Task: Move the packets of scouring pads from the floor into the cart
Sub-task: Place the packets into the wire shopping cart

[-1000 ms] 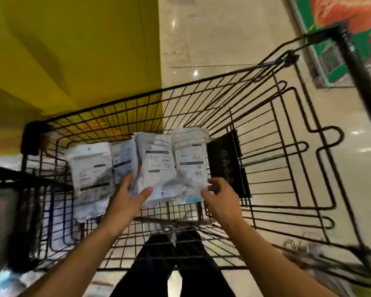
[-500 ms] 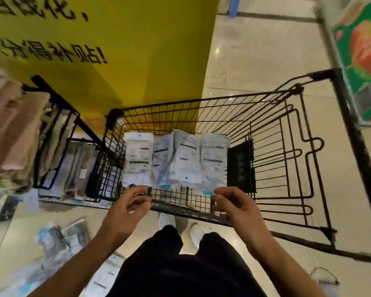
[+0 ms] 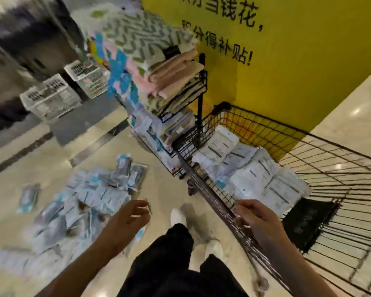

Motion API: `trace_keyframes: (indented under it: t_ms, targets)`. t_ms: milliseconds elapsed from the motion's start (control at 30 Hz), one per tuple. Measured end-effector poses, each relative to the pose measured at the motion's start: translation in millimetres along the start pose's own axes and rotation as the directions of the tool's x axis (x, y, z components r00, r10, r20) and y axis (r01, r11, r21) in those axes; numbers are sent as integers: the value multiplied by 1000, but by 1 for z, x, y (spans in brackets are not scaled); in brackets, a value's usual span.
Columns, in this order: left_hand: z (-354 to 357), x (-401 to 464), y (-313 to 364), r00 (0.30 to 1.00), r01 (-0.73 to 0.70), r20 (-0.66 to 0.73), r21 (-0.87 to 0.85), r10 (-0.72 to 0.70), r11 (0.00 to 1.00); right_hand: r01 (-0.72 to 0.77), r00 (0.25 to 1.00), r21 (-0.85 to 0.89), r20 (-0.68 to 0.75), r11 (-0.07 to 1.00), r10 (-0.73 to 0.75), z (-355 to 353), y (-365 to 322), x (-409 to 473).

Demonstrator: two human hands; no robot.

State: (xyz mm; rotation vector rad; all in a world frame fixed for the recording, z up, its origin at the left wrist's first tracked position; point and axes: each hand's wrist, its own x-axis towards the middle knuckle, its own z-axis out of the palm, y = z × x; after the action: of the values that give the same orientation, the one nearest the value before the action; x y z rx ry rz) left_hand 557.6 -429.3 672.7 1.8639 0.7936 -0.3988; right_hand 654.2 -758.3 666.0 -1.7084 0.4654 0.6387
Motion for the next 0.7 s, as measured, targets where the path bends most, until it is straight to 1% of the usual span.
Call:
trace_keyframes:
  t_ms: [67, 133, 167, 267, 333, 500, 600, 700]
  targets:
    - [-3, -25, -27, 996, 40, -70, -76, -46, 996, -11, 994, -60, 112, 998, 18, 23, -3, 1]
    - [-4, -49, -57, 988, 90, -106, -157, -108, 983, 36, 969, -151, 248, 988, 3, 48, -1, -3]
    - [-4, -61, -72, 981, 121, -124, -212, -149, 970, 61, 957, -193, 289, 979, -3, 61, 0, -8]
    - [-12, -95, -116, 951, 183, -165, -388, -263, 903, 111, 938, -261, 346, 959, -14, 98, 5, -29]
    - [-23, -114, -149, 928, 208, -178, -481, -327, 852, 148, 922, -339, 386, 929, -6, 127, 10, -43]
    - [-61, -174, -243, 876, 233, -243, -541, -416, 808, 217, 879, -451, 476, 866, 28, 216, 32, -96]
    - [-90, -221, -305, 841, 266, -244, -592, -483, 761, 240, 858, -493, 511, 836, 56, 279, 55, -134]
    - [-126, -277, -360, 782, 257, -290, -655, -551, 710, 269, 822, -508, 564, 818, 79, 344, 83, -177]
